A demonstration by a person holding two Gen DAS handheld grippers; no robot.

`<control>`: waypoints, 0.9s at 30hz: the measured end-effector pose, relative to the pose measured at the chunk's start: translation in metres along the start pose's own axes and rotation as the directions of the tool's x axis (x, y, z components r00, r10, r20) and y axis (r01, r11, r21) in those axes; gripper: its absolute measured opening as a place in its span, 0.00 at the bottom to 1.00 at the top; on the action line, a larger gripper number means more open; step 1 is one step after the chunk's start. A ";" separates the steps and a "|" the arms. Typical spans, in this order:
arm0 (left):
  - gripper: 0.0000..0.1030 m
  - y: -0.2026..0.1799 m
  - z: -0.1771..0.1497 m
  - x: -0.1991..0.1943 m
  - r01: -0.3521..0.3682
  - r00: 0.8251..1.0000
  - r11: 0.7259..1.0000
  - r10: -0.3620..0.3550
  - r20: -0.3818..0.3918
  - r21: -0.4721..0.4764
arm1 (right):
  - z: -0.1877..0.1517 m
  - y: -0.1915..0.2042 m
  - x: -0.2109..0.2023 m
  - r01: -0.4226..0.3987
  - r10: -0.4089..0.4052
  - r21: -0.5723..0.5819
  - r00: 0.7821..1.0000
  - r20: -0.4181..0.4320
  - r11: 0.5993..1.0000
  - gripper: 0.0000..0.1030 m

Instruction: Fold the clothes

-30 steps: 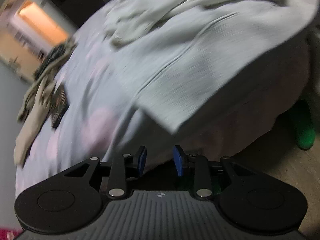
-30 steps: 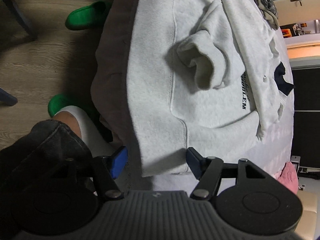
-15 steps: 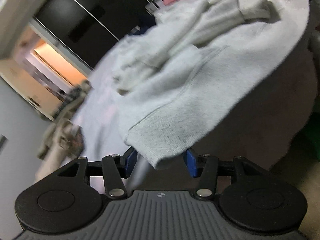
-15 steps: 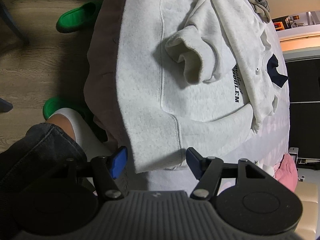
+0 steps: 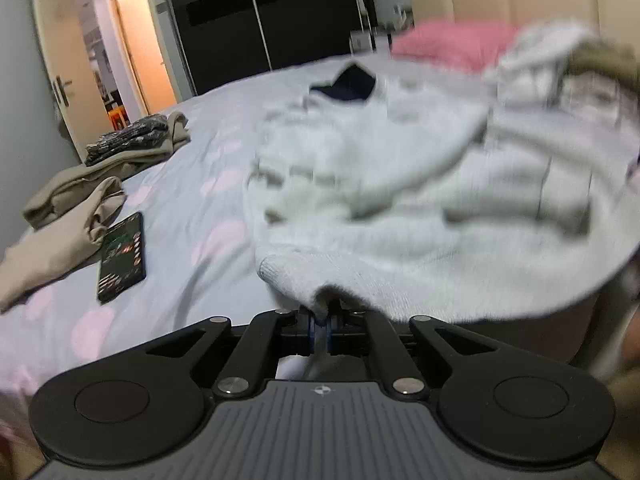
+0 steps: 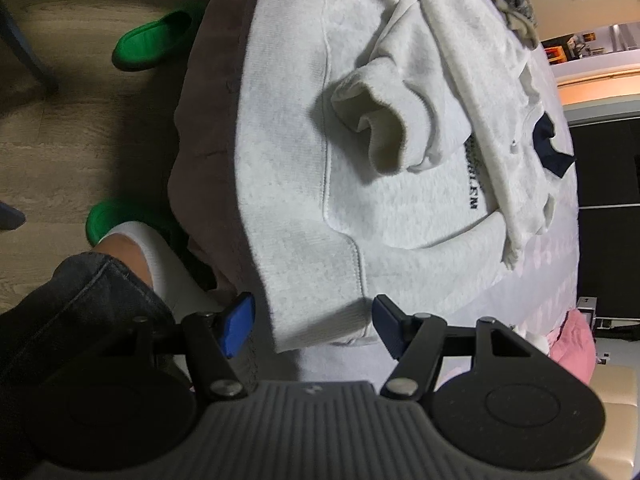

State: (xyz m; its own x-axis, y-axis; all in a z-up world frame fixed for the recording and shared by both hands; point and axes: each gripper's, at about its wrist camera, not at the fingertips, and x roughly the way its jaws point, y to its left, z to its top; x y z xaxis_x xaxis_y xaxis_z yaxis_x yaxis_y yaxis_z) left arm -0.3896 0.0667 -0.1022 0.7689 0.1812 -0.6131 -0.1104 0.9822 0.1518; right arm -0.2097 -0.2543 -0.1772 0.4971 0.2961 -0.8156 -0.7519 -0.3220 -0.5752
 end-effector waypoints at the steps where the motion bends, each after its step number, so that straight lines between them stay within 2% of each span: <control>1: 0.02 0.005 0.007 -0.002 0.018 1.000 0.999 -0.018 0.012 -0.038 | 0.000 -0.001 -0.002 0.012 -0.012 0.015 1.000 0.013 1.000 0.66; 3: 0.02 0.016 0.018 -0.004 0.045 0.999 0.993 -0.042 0.029 -0.107 | 0.001 -0.005 -0.006 0.035 -0.037 0.047 0.999 0.038 0.998 0.66; 10: 0.02 0.024 0.034 -0.004 0.076 0.997 0.979 -0.072 0.030 -0.187 | 0.005 -0.012 -0.022 0.104 -0.122 0.169 0.987 0.103 0.980 0.66; 12: 0.02 0.027 0.039 -0.004 0.085 0.996 0.974 -0.080 0.031 -0.210 | 0.006 -0.013 -0.022 0.126 -0.147 0.200 0.985 0.094 0.972 0.66; 16: 0.02 0.032 0.048 -0.004 0.102 0.995 0.961 -0.096 0.033 -0.255 | 0.002 -0.027 -0.014 0.147 -0.163 0.322 0.986 0.023 0.935 0.65; 19: 0.02 0.036 0.055 -0.004 0.114 0.993 0.951 -0.108 0.036 -0.289 | -0.007 -0.050 -0.007 0.190 -0.190 0.464 0.981 -0.048 0.865 0.65; 20: 0.02 0.037 0.057 -0.004 0.118 0.993 0.947 -0.113 0.036 -0.300 | -0.010 -0.059 -0.006 0.209 -0.204 0.514 0.977 -0.067 0.832 0.65; 23: 0.02 0.040 0.063 -0.005 0.129 0.992 0.936 -0.123 0.039 -0.326 | -0.021 -0.085 -0.002 0.204 -0.176 0.679 0.978 -0.111 0.706 0.65; 25: 0.02 0.039 0.063 -0.005 0.129 0.992 0.938 -0.124 0.037 -0.321 | -0.026 -0.091 0.005 0.107 -0.059 0.757 0.994 -0.090 0.645 0.62; 27: 0.02 0.038 0.063 -0.005 0.131 0.991 0.938 -0.126 0.037 -0.320 | -0.030 -0.091 0.014 0.017 0.060 0.809 0.996 -0.064 0.588 0.58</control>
State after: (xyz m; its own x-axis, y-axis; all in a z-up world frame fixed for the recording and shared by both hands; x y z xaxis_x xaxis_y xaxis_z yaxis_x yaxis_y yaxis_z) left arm -0.3582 0.1003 -0.0448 0.7996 0.0545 -0.5981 -0.2047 0.9610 -0.1861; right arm -0.1211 -0.2475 -0.1383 0.4777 0.2180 -0.8511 -0.7840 0.5430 -0.3009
